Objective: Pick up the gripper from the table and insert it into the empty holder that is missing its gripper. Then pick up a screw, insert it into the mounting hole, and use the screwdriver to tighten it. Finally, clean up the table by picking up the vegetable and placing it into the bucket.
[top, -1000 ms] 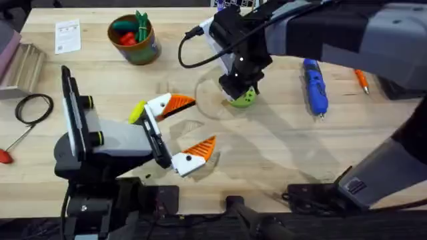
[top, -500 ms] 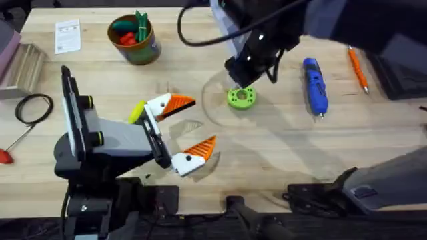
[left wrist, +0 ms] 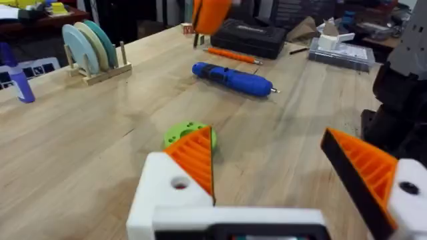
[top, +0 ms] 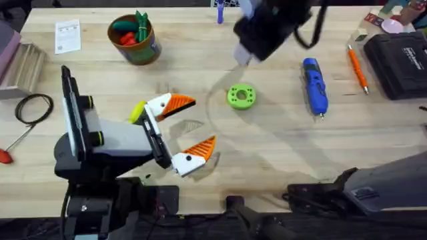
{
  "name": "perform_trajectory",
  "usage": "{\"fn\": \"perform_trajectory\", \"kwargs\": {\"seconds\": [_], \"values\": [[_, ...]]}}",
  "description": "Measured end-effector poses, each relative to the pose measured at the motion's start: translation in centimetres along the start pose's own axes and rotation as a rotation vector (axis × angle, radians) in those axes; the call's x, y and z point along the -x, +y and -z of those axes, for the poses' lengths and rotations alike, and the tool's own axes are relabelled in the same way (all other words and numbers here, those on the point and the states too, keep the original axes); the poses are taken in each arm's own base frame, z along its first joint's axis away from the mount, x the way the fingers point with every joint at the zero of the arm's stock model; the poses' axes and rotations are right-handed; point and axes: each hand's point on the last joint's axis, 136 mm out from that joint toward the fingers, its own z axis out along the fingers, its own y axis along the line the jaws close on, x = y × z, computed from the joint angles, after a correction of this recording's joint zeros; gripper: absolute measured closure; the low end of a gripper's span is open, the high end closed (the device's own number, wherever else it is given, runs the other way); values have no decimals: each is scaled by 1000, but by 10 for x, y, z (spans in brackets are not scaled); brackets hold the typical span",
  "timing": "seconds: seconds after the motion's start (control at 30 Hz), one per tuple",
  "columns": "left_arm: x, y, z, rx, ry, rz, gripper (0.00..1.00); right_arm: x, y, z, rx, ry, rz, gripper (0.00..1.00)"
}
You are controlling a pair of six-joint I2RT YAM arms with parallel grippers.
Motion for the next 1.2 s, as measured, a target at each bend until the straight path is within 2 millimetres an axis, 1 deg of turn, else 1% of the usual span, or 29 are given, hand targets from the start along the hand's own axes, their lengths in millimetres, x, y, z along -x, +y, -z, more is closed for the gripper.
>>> {"fn": "perform_trajectory", "kwargs": {"seconds": [0.1,0.17,0.23,0.3,0.4,0.53,0.6,0.7,0.73,0.83,1.0,1.1,1.2], "values": [[0,0,0,0,0,0,15,15,10,29,2,-83,98,995],[0,0,0,0,0,0,15,23,21,44,5,-134,172,995],[0,0,0,0,0,0,15,29,38,57,13,-179,273,995],[0,0,0,0,0,0,15,31,56,63,25,-203,365,995],[0,0,0,0,0,0,15,31,85,66,46,-226,514,995],[0,0,0,0,0,0,15,29,116,66,67,-238,686,995],[0,0,0,0,0,0,15,28,124,62,70,-232,745,995],[0,0,0,0,0,0,14,31,128,52,70,-216,802,995],[0,0,0,0,0,0,14,38,131,41,67,-209,841,995],[0,0,0,0,0,0,14,46,135,31,63,-211,884,995],[0,0,0,0,0,0,14,55,140,26,54,-237,942,995],[0,0,0,0,0,0,16,57,141,27,50,-247,962,995],[0,0,0,0,0,0,15,57,142,23,52,-240,984,995]]}}
